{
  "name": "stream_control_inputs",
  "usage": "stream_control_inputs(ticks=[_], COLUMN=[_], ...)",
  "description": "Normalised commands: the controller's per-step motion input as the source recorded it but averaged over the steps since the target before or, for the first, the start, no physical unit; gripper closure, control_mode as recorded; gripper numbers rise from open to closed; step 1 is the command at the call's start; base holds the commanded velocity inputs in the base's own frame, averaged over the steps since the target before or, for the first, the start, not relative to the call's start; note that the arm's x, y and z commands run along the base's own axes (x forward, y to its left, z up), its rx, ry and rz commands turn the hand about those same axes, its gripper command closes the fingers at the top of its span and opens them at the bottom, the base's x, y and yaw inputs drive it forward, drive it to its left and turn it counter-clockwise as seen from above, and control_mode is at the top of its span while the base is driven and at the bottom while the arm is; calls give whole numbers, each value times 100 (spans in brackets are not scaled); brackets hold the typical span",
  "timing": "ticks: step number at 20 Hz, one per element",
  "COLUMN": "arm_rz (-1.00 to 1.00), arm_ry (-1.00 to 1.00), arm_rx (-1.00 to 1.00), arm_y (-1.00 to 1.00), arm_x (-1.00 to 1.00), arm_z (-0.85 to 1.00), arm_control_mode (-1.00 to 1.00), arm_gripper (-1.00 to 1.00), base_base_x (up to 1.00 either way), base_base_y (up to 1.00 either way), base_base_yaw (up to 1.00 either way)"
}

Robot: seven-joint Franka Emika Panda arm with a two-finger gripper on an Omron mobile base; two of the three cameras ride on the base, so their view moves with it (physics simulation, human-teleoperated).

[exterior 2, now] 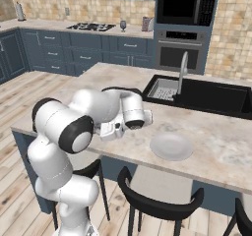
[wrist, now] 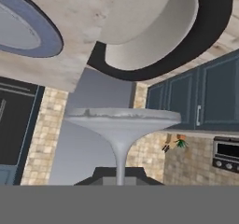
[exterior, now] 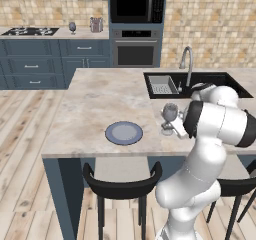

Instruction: Retrieve the wine glasses from the counter and place one next to each plate.

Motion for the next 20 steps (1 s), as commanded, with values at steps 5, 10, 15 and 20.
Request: stream_control_inputs(ticks=[5, 10, 15, 20], arm_rz=[0, 0, 0, 1], arm_ry=[0, 0, 0, 0], arm_rx=[1, 5, 3, 4], arm_y=[13, 5, 1, 3], arm_x=[38, 33, 23, 12], arm_z=[-13, -13, -15, -21], arm_control_mode=[-100, -100, -100, -100], arm_gripper=[100, 100, 100, 100], base_base_x=[0, 0, 0, 0], base_base_y=[0, 0, 0, 0], base_base_yaw=[0, 0, 0, 0])
